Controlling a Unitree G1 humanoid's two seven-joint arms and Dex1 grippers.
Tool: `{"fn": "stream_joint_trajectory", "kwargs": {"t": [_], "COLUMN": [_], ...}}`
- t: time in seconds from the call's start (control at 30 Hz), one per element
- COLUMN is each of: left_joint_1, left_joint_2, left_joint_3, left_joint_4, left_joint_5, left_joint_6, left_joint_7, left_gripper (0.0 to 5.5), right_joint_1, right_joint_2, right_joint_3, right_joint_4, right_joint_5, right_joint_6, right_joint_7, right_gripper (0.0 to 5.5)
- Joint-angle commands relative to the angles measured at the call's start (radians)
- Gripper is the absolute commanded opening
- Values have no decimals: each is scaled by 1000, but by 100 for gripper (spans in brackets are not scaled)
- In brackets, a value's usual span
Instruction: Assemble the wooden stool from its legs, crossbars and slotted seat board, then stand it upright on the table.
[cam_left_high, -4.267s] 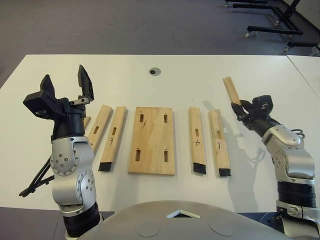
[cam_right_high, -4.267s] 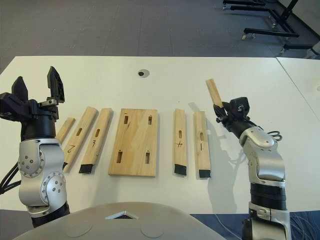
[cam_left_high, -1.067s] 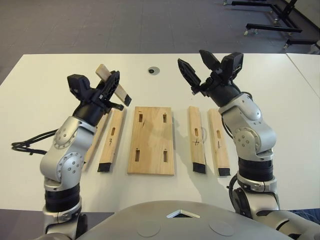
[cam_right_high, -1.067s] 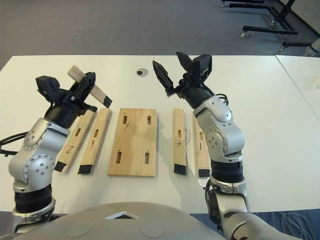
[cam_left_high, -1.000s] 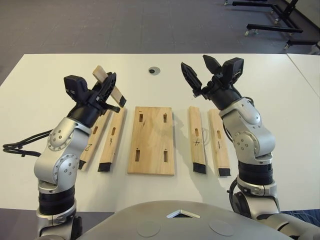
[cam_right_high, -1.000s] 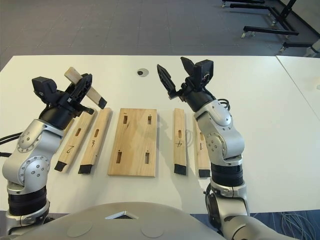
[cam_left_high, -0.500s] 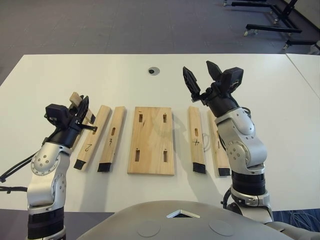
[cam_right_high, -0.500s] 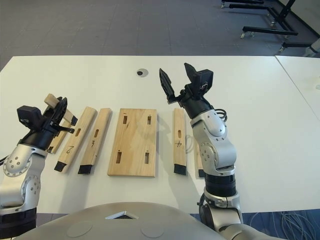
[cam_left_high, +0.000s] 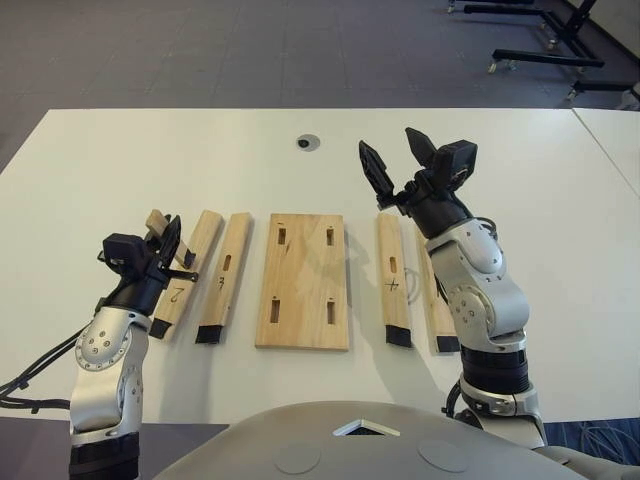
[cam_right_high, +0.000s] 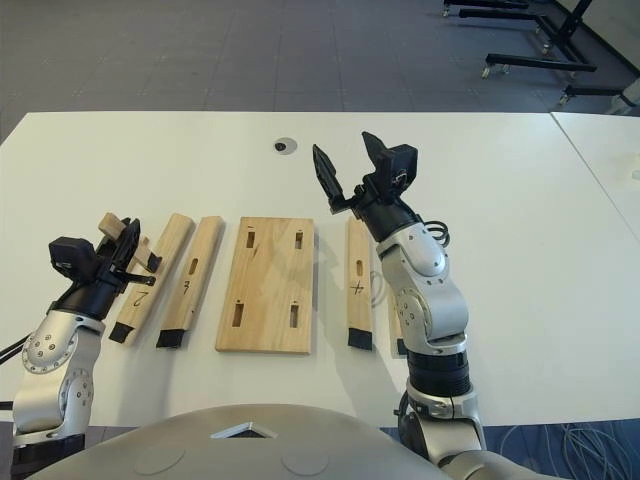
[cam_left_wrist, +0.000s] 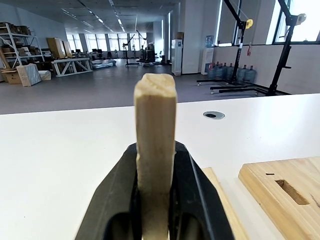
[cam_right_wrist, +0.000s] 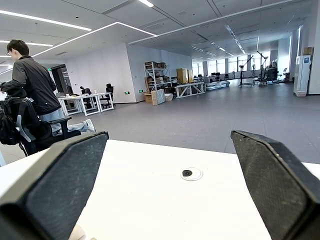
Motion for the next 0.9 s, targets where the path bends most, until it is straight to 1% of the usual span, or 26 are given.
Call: {"fn": "stream_joint_trajectory", "kwargs": {"t": [0.03,0.57,0.9], "left_joint_1": [-44,4,-27], "left_joint_2": [12,-5,29], "left_joint_3": [1,-20,19], "left_joint_4": [33,-7,39], "left_joint_5": [12,17,13], "left_joint_6": [-10,16,1], "left_joint_7": [-10,1,-21], "left_gripper": [39,39,39], "right_joint_1": [-9,-6,-12], "right_joint_2": [1,-5,5], "right_joint_3": [1,-3,-10], "right_joint_4": [5,4,0], "right_joint_5": [-7,-1,12], "right_joint_6": [0,14,24], "right_joint_7": [5,15,11], "right_gripper": [451,451,451]}}
